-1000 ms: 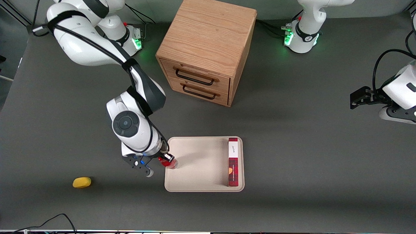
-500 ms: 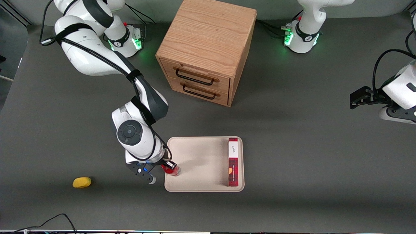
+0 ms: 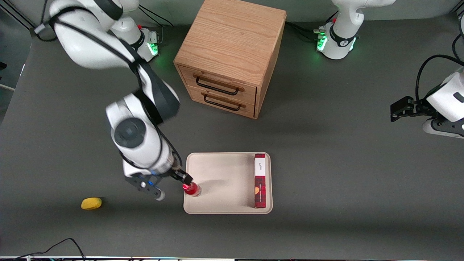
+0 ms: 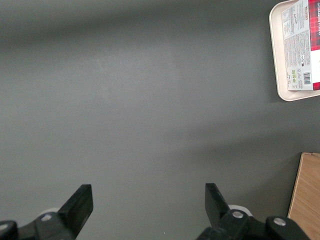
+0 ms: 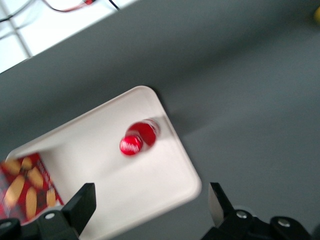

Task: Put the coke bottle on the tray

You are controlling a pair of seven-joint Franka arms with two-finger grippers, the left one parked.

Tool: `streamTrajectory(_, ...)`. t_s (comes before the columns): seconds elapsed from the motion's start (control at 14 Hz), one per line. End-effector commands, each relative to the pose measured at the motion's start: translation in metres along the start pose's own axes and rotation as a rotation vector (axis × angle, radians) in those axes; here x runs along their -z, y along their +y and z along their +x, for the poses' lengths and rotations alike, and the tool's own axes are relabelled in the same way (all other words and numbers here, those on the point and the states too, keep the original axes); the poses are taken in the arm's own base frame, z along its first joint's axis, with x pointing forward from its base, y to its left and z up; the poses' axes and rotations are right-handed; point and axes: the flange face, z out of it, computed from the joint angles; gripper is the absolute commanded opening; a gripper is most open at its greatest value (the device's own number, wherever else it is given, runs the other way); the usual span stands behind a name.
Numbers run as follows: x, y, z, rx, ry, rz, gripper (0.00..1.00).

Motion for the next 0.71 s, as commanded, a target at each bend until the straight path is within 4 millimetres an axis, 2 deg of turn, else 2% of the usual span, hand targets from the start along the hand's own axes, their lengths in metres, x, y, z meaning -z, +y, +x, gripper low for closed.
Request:
streamTrajectory(0.0,0.139,0.084,-0.017,0.152,-0.025,-0.024,1.00)
streamTrajectory(0.07,0.174,0.118,-0.025,0.195,-0.074,-0.022,1.00)
streamTrajectory(0.14,0.199,0.153,-0.031,0.214,-0.108,-0.050,1.00)
streamTrajectory(0.21,0.219,0.190,-0.032,0.218,-0.125,-0.063,1.00)
streamTrajectory(0.29,0.229,0.232,-0.033,0.234,-0.163,-0.044,1.00)
streamTrajectory(0.36,0.229,0.282,-0.031,0.228,-0.198,-0.013,1.00)
streamTrajectory(0.43,0.220,0.320,-0.038,0.229,-0.209,-0.005,1.00)
streamTrajectory(0.57,0.177,0.375,-0.058,0.222,-0.168,0.034,1.00)
streamTrajectory(0.64,0.154,0.386,-0.068,0.210,-0.143,0.050,1.00)
